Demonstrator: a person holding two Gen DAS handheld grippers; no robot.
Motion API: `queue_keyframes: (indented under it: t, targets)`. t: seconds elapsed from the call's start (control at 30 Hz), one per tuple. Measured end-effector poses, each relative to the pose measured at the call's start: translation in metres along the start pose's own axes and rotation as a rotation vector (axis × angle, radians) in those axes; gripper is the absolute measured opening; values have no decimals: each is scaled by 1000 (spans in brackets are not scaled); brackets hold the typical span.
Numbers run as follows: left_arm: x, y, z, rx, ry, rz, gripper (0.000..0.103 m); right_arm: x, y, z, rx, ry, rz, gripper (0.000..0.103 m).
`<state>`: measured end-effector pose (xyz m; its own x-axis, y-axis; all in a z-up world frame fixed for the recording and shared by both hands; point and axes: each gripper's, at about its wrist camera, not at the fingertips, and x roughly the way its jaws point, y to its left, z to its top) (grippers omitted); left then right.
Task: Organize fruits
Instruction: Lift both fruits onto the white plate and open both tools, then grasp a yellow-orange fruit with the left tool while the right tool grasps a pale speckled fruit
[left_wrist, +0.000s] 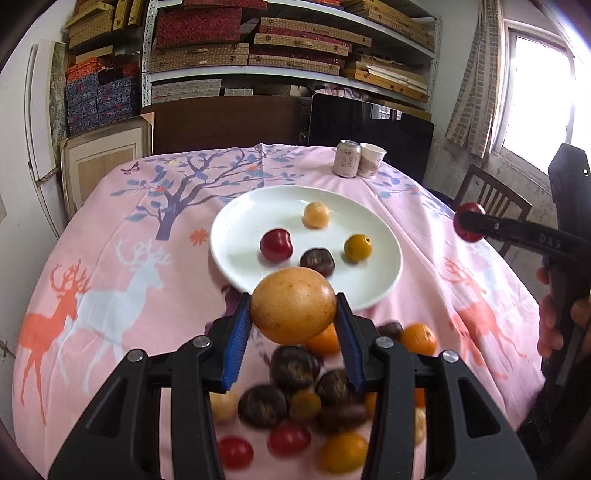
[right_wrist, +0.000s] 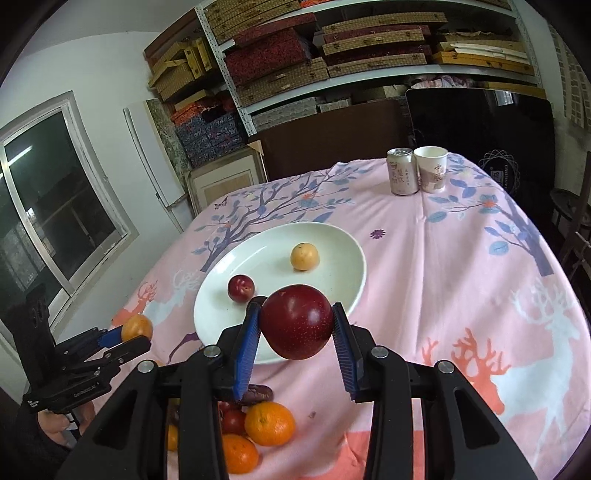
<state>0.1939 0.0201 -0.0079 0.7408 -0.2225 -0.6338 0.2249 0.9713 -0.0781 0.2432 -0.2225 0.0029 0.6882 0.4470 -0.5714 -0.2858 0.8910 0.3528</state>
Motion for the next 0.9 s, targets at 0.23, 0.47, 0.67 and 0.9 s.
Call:
queue_keyframes:
  t: [0.23, 0.47, 0.67, 0.9]
  targets:
    - [62, 1, 23, -6, 87, 2, 43, 67, 7, 0, 24, 136, 12, 39]
    - [84, 9, 26, -40, 99, 36, 61, 87, 20, -3, -50, 130, -54, 54]
    - [43, 2, 4, -11, 62, 4, 67, 47, 21, -23, -77, 51, -47, 65]
    - [-7, -30, -64, 96, 87, -36, 68, 9, 10, -66, -59, 14, -81, 71]
